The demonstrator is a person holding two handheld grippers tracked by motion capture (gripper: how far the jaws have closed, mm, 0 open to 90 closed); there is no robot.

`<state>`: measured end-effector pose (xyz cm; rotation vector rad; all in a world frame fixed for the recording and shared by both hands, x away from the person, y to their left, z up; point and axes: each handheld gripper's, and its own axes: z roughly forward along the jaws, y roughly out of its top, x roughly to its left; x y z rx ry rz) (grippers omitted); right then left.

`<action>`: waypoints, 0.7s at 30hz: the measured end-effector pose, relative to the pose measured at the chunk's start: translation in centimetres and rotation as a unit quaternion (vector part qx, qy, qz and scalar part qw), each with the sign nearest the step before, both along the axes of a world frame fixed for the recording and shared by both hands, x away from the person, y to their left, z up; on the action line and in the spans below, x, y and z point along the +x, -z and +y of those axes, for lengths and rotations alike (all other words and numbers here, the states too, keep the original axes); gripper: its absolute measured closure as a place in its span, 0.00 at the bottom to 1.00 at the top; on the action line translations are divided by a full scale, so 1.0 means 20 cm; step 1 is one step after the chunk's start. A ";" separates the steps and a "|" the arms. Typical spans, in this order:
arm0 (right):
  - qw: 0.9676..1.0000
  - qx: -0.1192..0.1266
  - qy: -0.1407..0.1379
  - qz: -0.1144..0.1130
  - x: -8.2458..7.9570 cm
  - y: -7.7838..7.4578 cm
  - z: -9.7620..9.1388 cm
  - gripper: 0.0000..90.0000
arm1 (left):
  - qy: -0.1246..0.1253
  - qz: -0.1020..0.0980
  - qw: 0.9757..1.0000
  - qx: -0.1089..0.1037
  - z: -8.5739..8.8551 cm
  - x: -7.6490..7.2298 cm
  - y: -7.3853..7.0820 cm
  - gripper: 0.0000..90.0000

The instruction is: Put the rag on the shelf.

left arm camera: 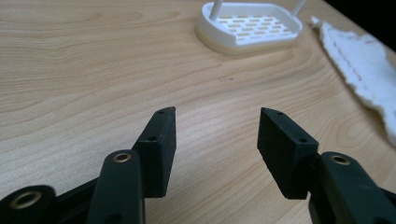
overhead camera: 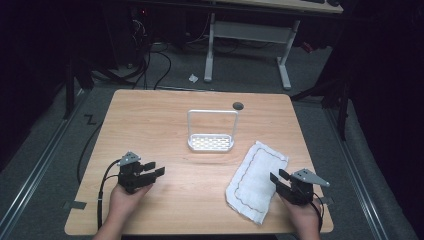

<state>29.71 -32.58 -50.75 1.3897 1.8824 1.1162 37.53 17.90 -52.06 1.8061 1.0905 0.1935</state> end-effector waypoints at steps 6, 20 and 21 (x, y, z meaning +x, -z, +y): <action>1.000 -0.008 -0.005 0.006 -0.03 0.02 -0.01 0.66 | 0.011 0.004 1.000 0.003 -0.04 0.00 0.01 0.51; 0.996 -0.028 0.028 0.084 0.27 0.07 -0.08 1.00 | 0.034 -0.007 0.999 0.004 -0.10 -0.04 0.00 0.52; 0.994 -0.036 0.031 0.097 0.28 0.09 -0.08 1.00 | 0.034 -0.005 0.999 0.003 -0.10 -0.04 0.00 0.52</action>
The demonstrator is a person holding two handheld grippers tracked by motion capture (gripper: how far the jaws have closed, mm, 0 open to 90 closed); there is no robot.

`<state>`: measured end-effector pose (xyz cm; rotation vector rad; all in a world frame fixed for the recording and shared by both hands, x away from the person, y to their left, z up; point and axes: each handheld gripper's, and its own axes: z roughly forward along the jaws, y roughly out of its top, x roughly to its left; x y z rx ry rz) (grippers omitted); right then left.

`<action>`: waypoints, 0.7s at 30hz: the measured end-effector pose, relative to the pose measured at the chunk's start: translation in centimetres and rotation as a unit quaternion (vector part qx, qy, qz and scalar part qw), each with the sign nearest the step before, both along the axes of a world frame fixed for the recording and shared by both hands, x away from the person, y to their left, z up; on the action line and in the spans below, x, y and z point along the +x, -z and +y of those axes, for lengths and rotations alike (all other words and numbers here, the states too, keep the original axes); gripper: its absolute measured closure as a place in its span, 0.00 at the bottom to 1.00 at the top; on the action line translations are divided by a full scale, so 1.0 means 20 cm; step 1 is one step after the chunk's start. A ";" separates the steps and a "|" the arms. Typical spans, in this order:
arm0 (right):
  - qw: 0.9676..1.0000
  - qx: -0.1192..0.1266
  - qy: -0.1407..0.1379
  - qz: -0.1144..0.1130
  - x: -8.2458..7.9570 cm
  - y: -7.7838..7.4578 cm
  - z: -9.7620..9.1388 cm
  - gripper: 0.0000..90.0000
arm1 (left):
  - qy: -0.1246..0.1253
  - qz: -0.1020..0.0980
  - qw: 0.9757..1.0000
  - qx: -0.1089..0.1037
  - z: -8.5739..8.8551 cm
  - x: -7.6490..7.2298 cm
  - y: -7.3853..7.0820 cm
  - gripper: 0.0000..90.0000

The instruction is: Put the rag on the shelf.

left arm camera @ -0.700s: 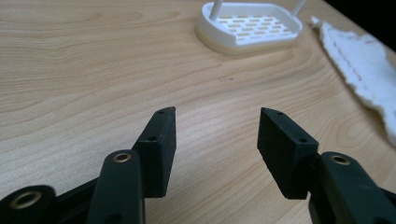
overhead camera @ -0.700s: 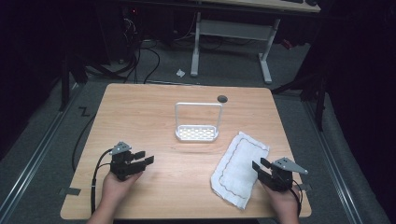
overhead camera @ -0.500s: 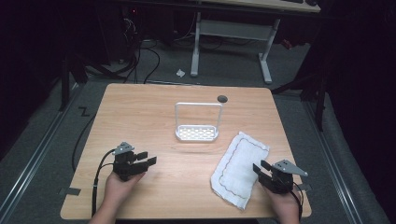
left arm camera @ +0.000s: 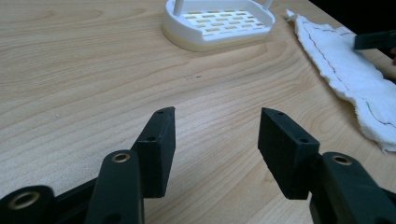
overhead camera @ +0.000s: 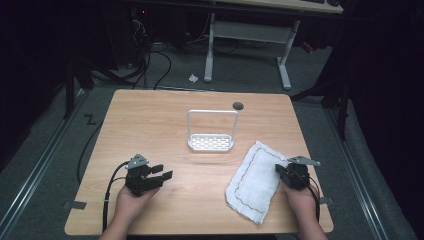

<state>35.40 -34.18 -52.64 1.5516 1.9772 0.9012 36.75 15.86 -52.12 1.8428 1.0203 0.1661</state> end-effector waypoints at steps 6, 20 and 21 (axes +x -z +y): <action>1.000 0.003 -0.014 -0.004 0.01 0.02 0.02 1.00 | 0.013 -0.006 1.000 0.005 -0.04 -0.03 -0.01 0.53; 0.999 0.008 -0.028 -0.015 0.00 0.04 0.02 1.00 | 0.102 0.005 0.995 0.018 -0.64 -0.03 0.03 0.66; 0.999 0.006 -0.030 -0.017 -0.01 0.04 0.02 1.00 | 0.105 0.008 0.994 0.026 -0.70 -0.03 0.03 0.71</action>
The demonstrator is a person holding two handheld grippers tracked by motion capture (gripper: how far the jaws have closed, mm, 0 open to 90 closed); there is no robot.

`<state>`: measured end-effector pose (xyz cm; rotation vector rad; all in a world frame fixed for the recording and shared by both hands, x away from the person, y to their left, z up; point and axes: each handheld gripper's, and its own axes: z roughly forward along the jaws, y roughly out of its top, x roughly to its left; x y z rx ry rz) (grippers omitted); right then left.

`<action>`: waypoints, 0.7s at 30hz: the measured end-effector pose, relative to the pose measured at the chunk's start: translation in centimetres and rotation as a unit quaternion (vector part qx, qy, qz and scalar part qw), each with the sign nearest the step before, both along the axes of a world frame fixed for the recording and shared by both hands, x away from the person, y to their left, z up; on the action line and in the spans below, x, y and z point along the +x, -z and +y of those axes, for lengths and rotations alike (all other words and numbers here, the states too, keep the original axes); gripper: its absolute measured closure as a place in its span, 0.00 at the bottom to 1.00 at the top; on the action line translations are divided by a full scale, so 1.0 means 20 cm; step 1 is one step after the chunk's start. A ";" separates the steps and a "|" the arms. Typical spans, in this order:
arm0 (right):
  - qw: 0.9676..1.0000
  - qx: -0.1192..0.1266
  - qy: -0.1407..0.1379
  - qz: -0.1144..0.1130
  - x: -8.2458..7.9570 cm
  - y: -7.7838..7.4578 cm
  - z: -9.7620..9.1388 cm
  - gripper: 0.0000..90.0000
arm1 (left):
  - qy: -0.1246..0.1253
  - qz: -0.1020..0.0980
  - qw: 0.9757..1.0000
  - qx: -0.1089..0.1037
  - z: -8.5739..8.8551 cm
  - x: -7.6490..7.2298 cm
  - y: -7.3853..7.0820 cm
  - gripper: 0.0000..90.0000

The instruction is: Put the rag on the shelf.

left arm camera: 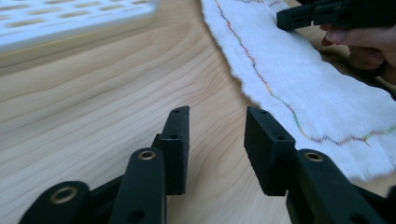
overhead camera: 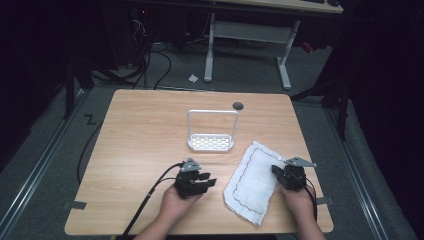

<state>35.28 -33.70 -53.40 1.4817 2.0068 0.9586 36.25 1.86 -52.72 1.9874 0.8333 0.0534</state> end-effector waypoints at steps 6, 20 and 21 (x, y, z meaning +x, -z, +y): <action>1.000 -0.006 -0.003 -0.003 0.00 0.00 0.00 1.00 | 0.052 0.010 0.998 0.025 -0.30 0.00 0.03 0.82; 1.000 0.000 -0.011 -0.003 -0.02 0.00 0.02 1.00 | 0.080 -0.014 0.993 0.081 -0.30 -0.13 0.03 0.89; 1.000 0.002 -0.015 -0.003 -0.02 0.01 0.03 1.00 | 0.084 -0.016 0.993 0.083 -0.29 -0.15 0.03 0.89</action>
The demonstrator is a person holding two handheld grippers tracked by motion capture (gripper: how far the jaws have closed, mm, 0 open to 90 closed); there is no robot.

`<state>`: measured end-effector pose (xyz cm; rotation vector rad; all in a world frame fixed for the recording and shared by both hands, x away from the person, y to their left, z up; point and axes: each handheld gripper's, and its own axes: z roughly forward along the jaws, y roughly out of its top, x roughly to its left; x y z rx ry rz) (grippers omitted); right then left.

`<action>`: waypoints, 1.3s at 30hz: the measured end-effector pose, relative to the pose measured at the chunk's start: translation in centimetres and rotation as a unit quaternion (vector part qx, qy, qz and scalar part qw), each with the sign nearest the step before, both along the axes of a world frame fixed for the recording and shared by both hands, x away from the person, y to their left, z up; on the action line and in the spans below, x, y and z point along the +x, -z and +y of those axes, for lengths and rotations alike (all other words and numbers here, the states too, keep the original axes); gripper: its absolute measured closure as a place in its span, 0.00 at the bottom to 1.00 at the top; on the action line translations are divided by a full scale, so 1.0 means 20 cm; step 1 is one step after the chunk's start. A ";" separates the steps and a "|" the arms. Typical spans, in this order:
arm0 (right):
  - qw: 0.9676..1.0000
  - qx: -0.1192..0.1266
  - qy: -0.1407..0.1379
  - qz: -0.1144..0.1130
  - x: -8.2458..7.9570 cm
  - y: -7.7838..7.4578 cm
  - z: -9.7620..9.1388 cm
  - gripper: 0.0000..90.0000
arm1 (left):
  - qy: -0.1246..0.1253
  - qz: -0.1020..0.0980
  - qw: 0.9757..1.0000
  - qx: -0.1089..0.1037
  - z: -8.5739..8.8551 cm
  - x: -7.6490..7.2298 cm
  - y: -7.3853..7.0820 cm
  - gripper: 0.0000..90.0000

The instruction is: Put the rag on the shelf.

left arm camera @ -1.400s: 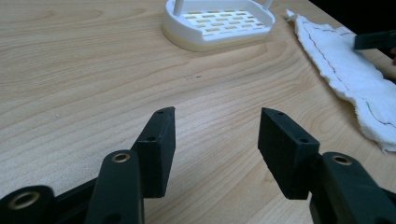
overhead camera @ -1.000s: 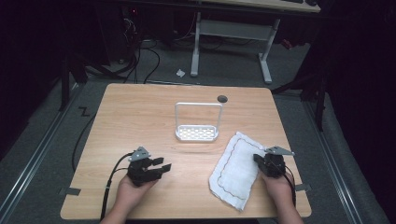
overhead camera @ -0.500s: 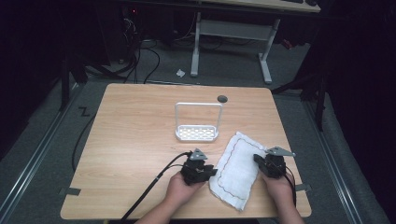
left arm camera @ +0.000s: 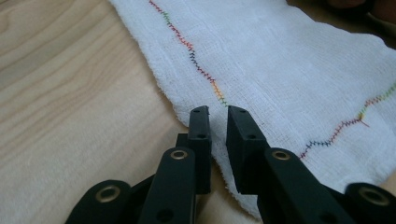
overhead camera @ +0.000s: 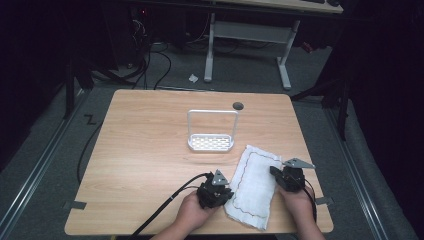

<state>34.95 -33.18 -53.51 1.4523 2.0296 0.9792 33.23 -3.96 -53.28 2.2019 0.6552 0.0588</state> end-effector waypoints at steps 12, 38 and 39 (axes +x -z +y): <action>0.998 -0.005 -0.064 0.005 -0.04 0.00 0.20 1.00 | -0.002 0.009 1.000 -0.003 0.22 -0.16 0.01 0.89; 0.997 -0.001 -0.080 -0.015 -0.07 -0.03 0.22 0.94 | -0.019 -0.026 0.999 0.008 0.00 0.19 -0.01 0.91; 0.995 -0.009 -0.093 -0.020 -0.08 -0.04 0.25 0.94 | -0.023 -0.029 0.999 0.008 0.04 0.16 -0.01 0.92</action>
